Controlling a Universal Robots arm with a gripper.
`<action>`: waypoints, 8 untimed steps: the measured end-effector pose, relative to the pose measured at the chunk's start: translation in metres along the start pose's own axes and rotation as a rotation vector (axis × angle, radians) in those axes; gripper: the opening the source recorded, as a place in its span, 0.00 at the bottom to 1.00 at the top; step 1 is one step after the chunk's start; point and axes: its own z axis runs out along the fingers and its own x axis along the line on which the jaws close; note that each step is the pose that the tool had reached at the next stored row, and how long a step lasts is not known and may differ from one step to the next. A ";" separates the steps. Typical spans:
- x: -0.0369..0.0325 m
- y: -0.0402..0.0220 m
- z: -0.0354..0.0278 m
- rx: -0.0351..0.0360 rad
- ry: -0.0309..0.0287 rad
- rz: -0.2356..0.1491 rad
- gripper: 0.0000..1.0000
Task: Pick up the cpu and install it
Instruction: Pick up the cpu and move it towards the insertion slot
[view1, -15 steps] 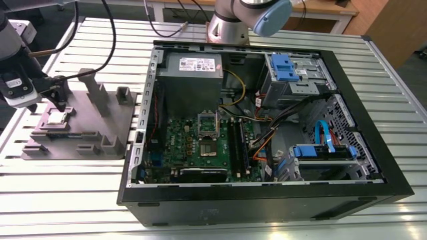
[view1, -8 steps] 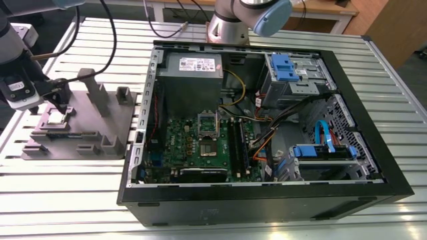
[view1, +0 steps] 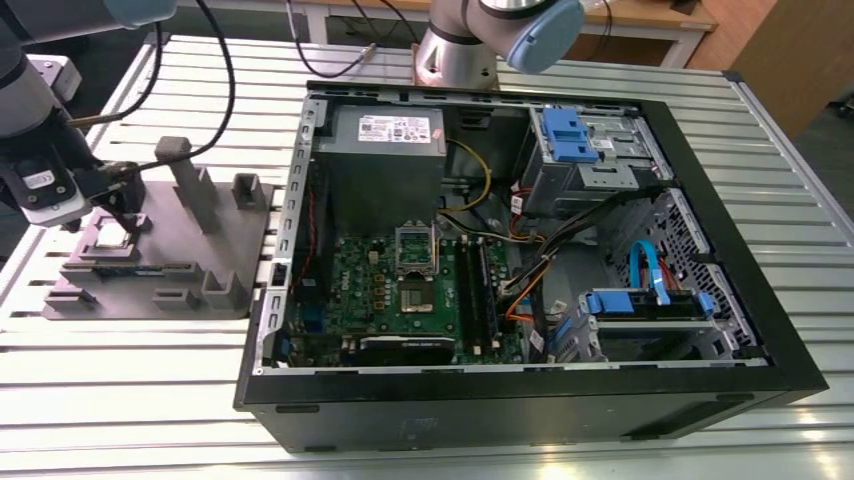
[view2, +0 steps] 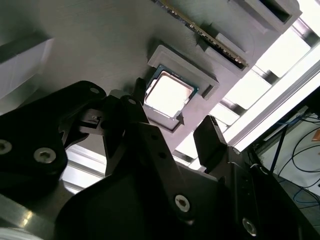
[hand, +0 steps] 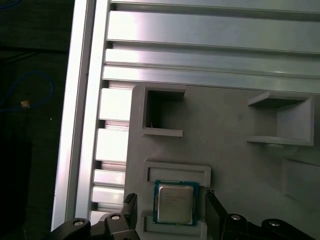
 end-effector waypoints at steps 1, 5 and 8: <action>0.0000 0.0000 0.0007 0.0000 0.0001 0.000 0.65; -0.0002 -0.0002 0.0038 0.0000 -0.0001 0.001 0.65; -0.0005 -0.0004 0.0054 0.0000 0.0000 0.002 0.65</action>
